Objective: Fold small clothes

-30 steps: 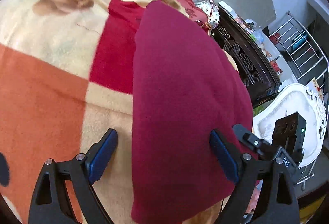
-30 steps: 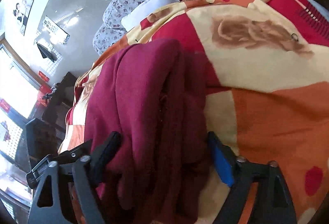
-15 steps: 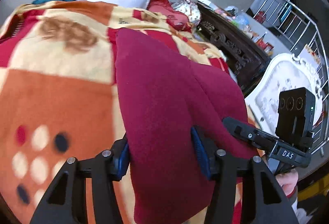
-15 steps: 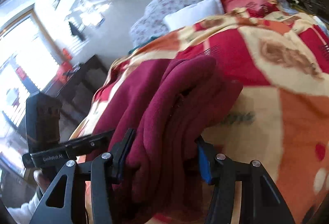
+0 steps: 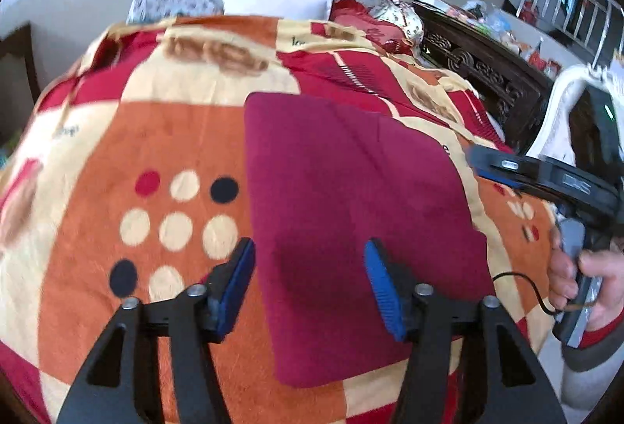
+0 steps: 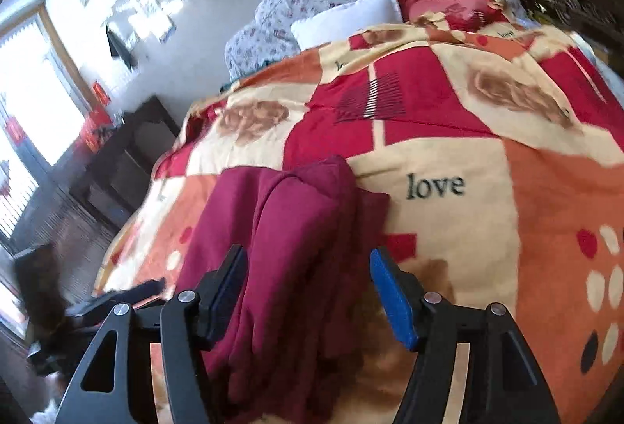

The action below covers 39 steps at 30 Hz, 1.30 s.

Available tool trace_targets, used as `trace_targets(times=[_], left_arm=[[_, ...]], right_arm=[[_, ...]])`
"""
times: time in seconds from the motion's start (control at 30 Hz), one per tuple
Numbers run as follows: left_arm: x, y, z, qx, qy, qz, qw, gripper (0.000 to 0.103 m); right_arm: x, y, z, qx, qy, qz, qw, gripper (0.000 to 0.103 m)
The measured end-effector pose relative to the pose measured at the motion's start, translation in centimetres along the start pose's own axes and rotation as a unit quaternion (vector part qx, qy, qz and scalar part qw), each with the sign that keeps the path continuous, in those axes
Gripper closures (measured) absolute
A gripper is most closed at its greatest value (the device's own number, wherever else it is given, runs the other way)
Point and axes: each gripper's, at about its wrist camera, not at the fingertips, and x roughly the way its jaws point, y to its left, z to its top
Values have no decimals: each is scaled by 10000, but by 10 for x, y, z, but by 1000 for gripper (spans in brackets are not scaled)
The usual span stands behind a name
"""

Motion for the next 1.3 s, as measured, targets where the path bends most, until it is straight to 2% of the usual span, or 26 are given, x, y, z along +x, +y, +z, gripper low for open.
trace_targets(times=[0.03, 0.07, 0.1, 0.2, 0.27, 0.33, 0.37, 0.43, 0.47, 0.6, 0.73, 0.77, 0.87, 0.9, 0.93, 1.0, 1.07, 1.23, 1.3], left_arm=[[4, -6, 1, 75, 0, 59, 10000, 41], [8, -10, 1, 144, 31, 84, 9999, 41], [14, -15, -1, 213, 106, 80, 9997, 41], [25, -23, -5, 351, 171, 265, 9989, 38], [30, -26, -8, 393, 123, 303, 9987, 31], [34, -26, -10, 382, 112, 303, 9987, 27], [37, -25, -11, 370, 126, 349, 9986, 25], [41, -25, -11, 340, 126, 411, 9985, 25], [40, -25, -13, 331, 104, 418, 9985, 25], [38, -25, -14, 310, 88, 448, 9985, 24], [37, -25, -15, 261, 86, 507, 9983, 24], [35, -25, -16, 216, 79, 517, 9984, 24], [30, -24, -19, 75, 66, 526, 9986, 24], [28, -23, -20, 56, 55, 531, 9986, 24], [25, -24, -21, 52, 37, 550, 9985, 24], [18, -23, -24, 75, -24, 679, 9977, 24], [11, -22, -27, 88, -88, 784, 9968, 24], [-1, -17, -29, 40, -192, 1031, 9945, 24], [-6, -14, -29, -8, -240, 1056, 9941, 24]], right_arm=[[11, 4, 1, -128, 69, -38, 9999, 52], [21, 10, 2, -285, 113, -169, 9994, 76], [28, 14, 3, -477, 97, -399, 9980, 90], [30, 16, 4, -732, -36, -574, 9957, 93], [26, 13, 5, -1003, -207, -1003, 9897, 94], [31, 7, 4, -1168, -276, -1574, 9802, 101], [40, -2, 4, -1087, -134, -1721, 9790, 102], [50, -15, 0, -839, 213, -1334, 9873, 102], [47, -19, -4, -707, 210, -1207, 9899, 101], [8, -7, -7, -713, -260, -1168, 9903, 101], [-27, 32, -11, -981, -475, -807, 9908, 100], [-29, 40, -15, -1073, -425, -693, 9909, 97], [-24, 61, -30, -1211, -181, -416, 9916, 73], [-19, 64, -35, -1241, -97, -371, 9915, 72], [-12, 66, -43, -1316, 17, -456, 9903, 72], [2, 64, -57, -1547, 217, -897, 9836, 72], [11, 59, -67, -1680, 268, -1040, 9799, 72], [-3, 63, -69, -1570, 110, -1008, 9824, 71], [-14, 69, -70, -1487, 32, -901, 9848, 61]])
